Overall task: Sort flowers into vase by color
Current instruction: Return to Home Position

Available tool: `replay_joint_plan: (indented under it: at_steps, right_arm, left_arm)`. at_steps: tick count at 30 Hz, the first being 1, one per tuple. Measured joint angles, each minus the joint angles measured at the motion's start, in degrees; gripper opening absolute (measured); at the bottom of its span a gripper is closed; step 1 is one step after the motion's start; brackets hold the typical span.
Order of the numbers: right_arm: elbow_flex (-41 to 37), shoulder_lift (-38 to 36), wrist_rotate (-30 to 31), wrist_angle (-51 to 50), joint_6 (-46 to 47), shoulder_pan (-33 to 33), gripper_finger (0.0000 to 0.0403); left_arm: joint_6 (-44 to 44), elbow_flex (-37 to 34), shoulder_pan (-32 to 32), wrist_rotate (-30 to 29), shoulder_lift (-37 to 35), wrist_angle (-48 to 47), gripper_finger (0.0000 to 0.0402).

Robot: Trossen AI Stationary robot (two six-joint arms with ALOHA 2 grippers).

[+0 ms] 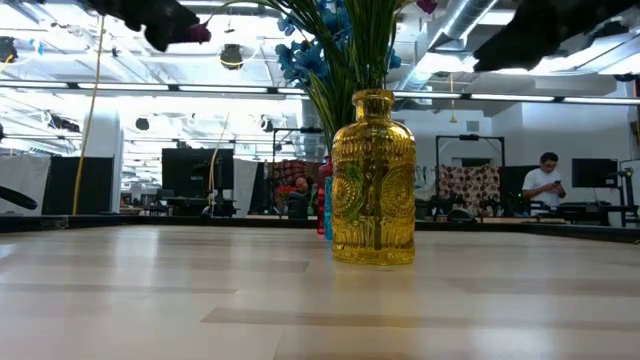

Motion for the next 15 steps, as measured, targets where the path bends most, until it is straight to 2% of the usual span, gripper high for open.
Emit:
replay_joint_plan:
  at_steps: [4,7,11,15]
  right_arm:
    - [0.0,-4.69,0.02,-1.6,-2.33,-0.07,0.0257]
    - [-0.26,-8.34,0.02,-3.22,-2.45,-0.07,0.0232]
    - [-4.67,-13.55,0.07,-3.03,-0.82,-0.07,0.0173]
    - [-11.92,-18.61,0.09,2.17,1.55,0.0,0.01]
  left_arm:
    - [-2.11,-0.75,0.0,-1.77,-4.27,-4.45,0.0187]
    - [-4.32,-3.93,0.0,-1.62,-7.81,-4.69,0.0147]
    - [-7.03,-10.8,0.0,-1.44,-12.24,-1.8,0.009]
    - [-8.31,-20.92,0.0,-0.61,-16.16,9.76,0.0034]
